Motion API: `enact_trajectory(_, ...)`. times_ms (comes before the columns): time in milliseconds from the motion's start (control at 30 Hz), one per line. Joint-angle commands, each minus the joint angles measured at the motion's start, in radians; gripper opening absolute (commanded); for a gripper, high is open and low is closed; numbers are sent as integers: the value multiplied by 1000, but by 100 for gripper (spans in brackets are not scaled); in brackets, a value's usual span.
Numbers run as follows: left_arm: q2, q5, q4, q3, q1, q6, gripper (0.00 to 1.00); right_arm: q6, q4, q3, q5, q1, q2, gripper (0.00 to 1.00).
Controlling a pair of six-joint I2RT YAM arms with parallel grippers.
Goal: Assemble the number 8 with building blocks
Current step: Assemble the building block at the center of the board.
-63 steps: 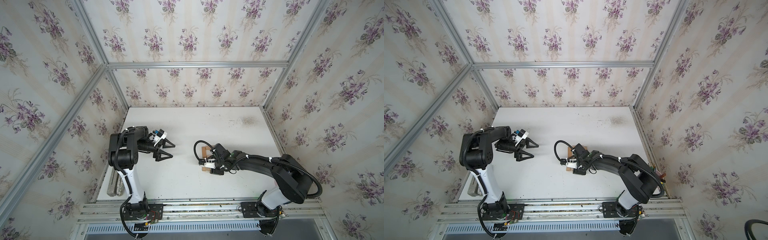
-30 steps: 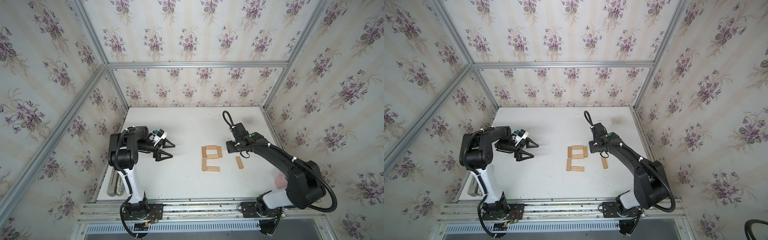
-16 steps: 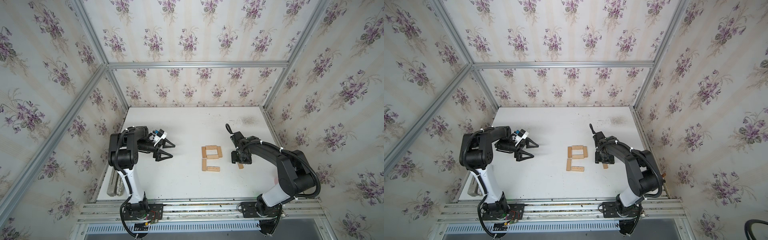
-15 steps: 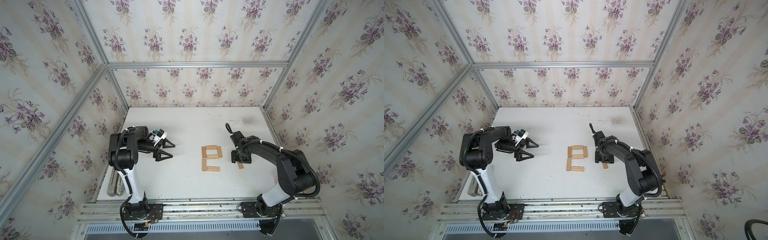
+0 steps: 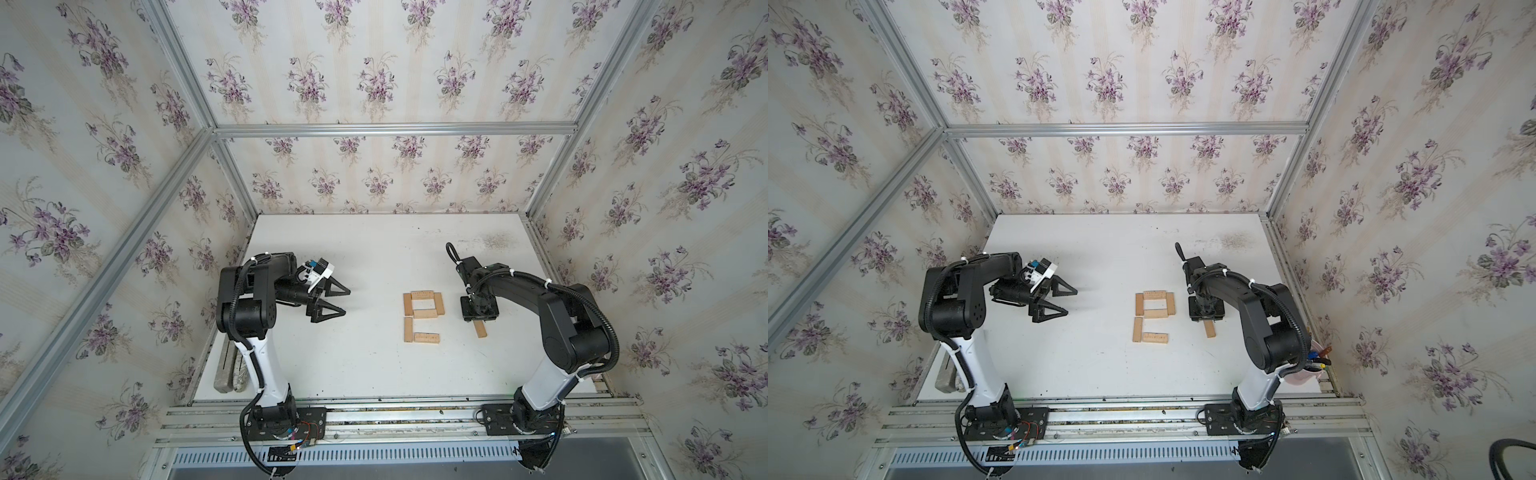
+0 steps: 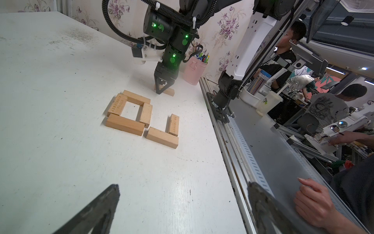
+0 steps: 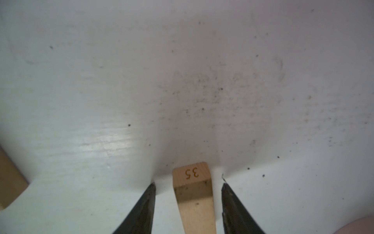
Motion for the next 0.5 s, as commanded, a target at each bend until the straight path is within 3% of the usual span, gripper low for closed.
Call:
enact_trajectory(0, -2, 6, -170, 2, 1, 382, 99, 5, -41, -11, -6, -3, 7, 50)
enact_trajectory(467, -1, 5, -170, 2, 1, 382, 100, 29, -73, -20, -47, -23, -3, 39)
